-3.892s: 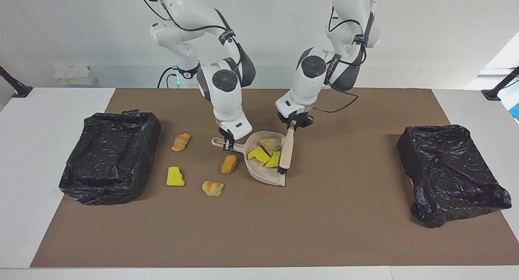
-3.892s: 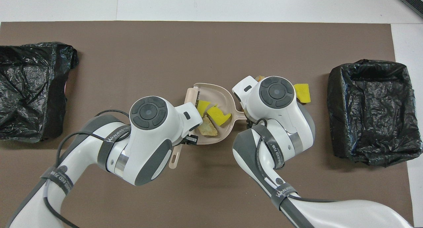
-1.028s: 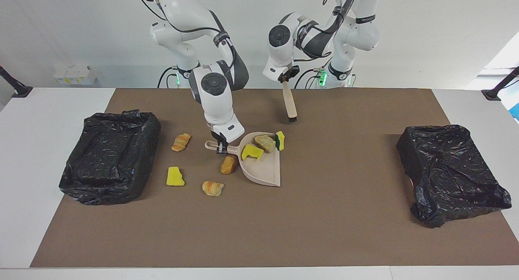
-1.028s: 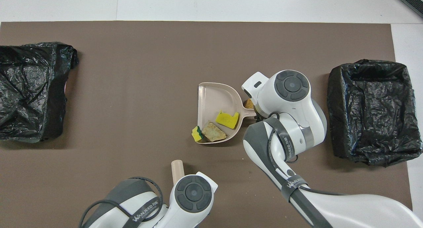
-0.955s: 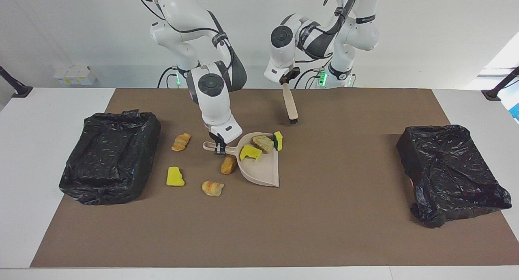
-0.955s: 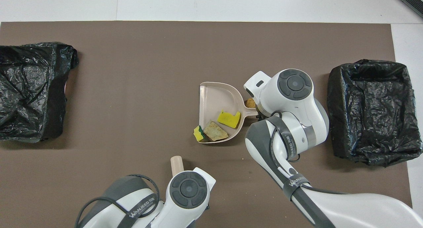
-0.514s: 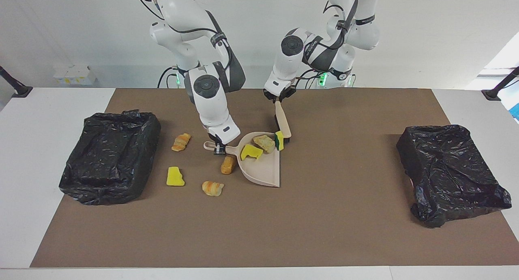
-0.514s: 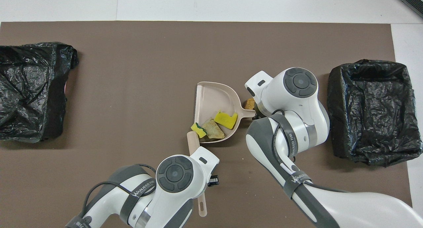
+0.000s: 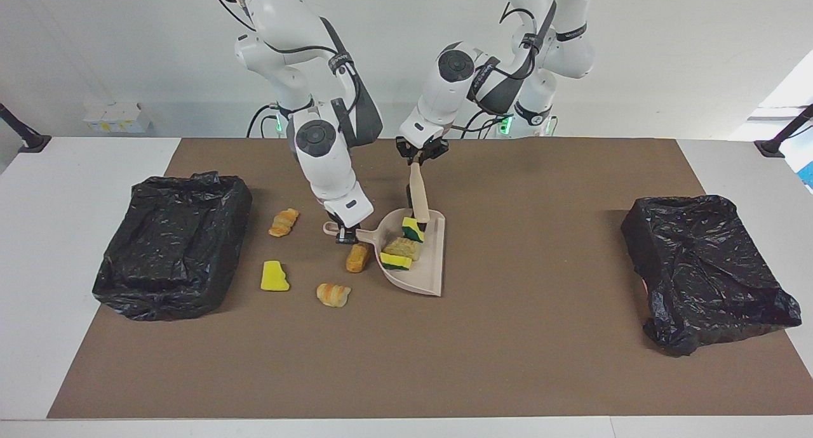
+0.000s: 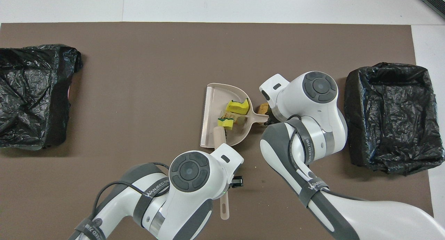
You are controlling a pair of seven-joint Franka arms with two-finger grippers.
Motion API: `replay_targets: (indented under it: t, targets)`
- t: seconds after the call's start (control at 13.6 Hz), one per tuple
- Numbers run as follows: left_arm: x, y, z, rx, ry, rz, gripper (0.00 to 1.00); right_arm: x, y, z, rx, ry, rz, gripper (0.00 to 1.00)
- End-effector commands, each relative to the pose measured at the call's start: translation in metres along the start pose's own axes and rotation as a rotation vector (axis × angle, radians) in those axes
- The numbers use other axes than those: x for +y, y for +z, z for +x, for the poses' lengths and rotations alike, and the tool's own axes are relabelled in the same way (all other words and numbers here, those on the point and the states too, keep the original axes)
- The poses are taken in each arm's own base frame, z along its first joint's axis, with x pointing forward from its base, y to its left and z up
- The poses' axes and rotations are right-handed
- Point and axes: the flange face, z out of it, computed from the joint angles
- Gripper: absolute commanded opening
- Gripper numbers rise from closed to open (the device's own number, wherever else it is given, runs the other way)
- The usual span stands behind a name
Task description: Sweep and dump trash in bin
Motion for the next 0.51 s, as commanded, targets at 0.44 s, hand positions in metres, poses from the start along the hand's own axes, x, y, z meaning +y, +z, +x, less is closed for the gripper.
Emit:
replay_targets:
  t: [0.44]
  targets:
    - [-0.016, -0.002, -0.044, -0.239, -0.026, 0.193, 0.0, -0.002, -0.003, 0.0, 0.035, 0.006, 0.006, 0.0]
